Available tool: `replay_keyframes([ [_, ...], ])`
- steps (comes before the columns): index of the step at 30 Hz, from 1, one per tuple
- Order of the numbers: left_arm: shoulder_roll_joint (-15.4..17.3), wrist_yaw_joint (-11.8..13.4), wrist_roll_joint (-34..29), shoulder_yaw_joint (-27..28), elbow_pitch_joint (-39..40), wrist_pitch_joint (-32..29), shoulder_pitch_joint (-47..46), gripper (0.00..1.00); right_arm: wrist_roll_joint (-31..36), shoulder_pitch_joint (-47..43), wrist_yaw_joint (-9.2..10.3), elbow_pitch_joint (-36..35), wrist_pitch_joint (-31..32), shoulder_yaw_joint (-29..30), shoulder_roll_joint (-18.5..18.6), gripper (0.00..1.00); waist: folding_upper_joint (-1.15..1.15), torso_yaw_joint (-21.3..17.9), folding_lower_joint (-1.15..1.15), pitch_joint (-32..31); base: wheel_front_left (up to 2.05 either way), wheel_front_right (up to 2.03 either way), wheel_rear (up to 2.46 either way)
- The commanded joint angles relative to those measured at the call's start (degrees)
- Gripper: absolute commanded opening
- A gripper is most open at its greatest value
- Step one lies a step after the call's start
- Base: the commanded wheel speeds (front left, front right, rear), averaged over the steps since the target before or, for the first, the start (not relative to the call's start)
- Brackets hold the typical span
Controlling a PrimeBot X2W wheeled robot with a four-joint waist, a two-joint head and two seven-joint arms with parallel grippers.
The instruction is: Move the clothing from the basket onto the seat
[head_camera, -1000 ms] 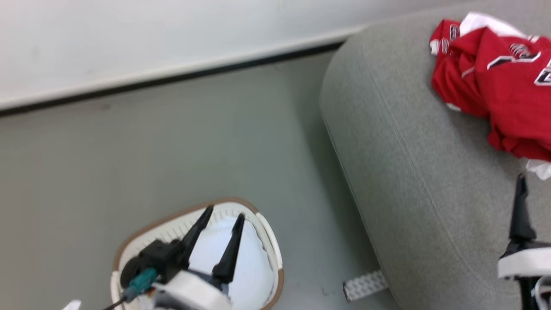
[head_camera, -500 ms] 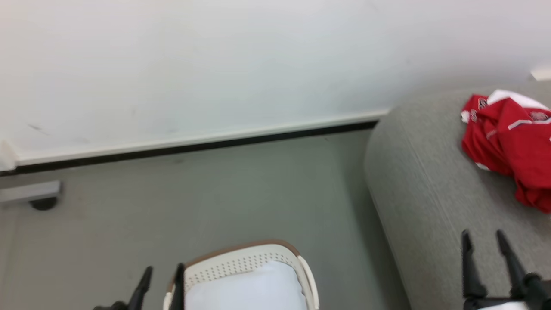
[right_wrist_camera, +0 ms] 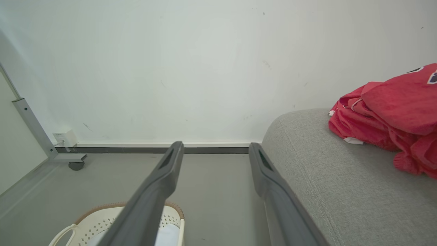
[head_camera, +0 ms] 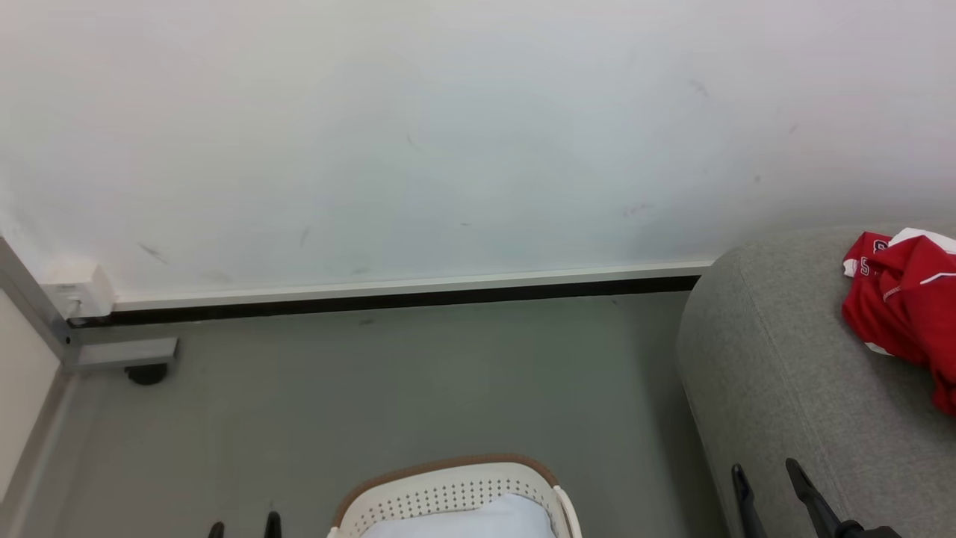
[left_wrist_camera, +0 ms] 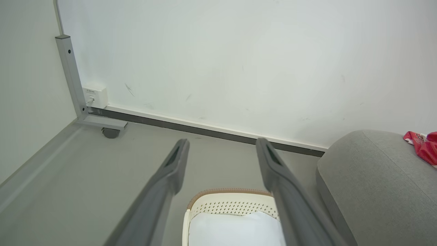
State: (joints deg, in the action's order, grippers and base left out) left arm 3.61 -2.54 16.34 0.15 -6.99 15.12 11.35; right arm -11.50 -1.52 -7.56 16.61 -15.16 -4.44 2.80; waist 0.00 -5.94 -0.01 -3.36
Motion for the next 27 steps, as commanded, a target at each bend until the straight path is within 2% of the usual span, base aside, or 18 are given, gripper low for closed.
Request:
replay_keyframes([
  [1, -0.2, -0.3, -0.7, 0.3, -0.2, 0.0, 0.8, 1.0, -0.6, -0.8, 0.15, 0.3, 0.0, 0.1, 0.2, 1.0, 0.0, 0.3, 0.01, -0.3, 0.0, 0.0, 0.0],
  [11, -0.6, -1.5, -1.5, 0.7, -1.1, 0.0, 0.0, 1.0, -0.7, 1.3, 0.14, 2.1, 0.0, -0.1, 0.2, 1.0, 0.0, 1.0, 0.01, -0.7, 0.0, 0.0, 0.0],
  [12, -0.7, -1.4, -1.3, 0.5, -1.1, 0.0, 0.3, 0.0, -0.6, 0.5, 0.01, 2.1, 0.0, -0.1, 0.0, 0.0, 0.0, 1.0, 0.01, -0.7, 0.0, 0.0, 0.0],
  [17, -1.2, -1.5, -0.2, 0.4, -3.5, -0.5, 0.2, 0.0, -1.7, -0.5, 0.0, 3.9, 0.3, -0.2, -0.2, 0.0, 0.0, 1.0, 0.01, -0.7, 0.0, 0.0, 0.0],
  [27, -1.1, -2.0, 10.2, 1.3, -4.1, -3.4, -2.3, 0.0, -12.5, 0.7, 0.01, 2.9, 3.2, 1.3, -0.1, 0.0, 0.0, 1.4, 0.01, -0.3, 0.0, 0.0, 0.0],
])
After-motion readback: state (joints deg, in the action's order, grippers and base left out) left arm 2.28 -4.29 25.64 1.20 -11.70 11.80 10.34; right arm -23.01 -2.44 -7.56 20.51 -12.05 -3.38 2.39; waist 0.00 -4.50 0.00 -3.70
